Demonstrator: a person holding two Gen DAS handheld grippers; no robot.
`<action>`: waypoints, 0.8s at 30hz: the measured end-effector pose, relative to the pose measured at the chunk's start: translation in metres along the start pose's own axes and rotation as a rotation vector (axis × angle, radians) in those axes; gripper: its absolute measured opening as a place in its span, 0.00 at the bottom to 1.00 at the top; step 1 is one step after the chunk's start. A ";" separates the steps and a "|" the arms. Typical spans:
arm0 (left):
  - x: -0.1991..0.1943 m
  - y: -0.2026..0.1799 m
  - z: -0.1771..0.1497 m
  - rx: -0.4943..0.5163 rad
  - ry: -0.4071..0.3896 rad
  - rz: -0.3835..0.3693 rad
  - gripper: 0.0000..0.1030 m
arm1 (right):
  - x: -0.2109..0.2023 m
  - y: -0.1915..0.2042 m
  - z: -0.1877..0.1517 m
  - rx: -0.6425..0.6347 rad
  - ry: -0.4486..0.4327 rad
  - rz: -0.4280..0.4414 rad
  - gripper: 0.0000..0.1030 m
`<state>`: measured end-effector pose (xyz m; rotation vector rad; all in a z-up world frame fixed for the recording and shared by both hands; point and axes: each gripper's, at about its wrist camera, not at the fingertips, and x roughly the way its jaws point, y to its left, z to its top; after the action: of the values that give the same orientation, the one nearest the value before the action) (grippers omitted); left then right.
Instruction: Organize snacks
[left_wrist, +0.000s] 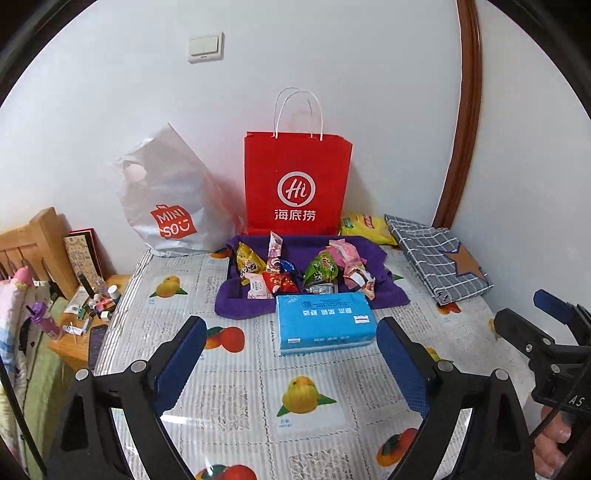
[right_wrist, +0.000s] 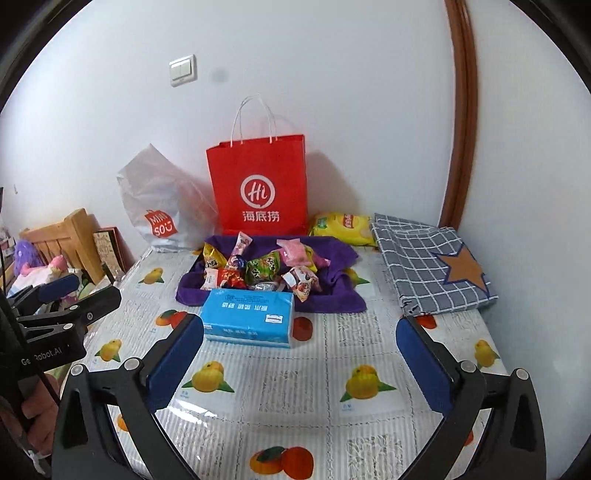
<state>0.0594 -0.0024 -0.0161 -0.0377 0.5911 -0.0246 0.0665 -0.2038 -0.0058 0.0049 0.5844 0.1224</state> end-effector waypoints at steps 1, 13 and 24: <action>-0.003 0.000 -0.001 -0.003 -0.005 -0.006 0.92 | -0.004 -0.001 -0.002 0.005 -0.006 0.005 1.00; -0.035 -0.009 -0.006 0.021 -0.063 0.007 0.98 | -0.033 -0.009 -0.011 0.003 -0.043 -0.031 1.00; -0.042 -0.012 -0.007 0.011 -0.069 -0.002 0.98 | -0.038 -0.006 -0.015 -0.025 -0.047 -0.066 1.00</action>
<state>0.0207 -0.0137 0.0017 -0.0286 0.5215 -0.0282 0.0273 -0.2143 0.0020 -0.0352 0.5353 0.0653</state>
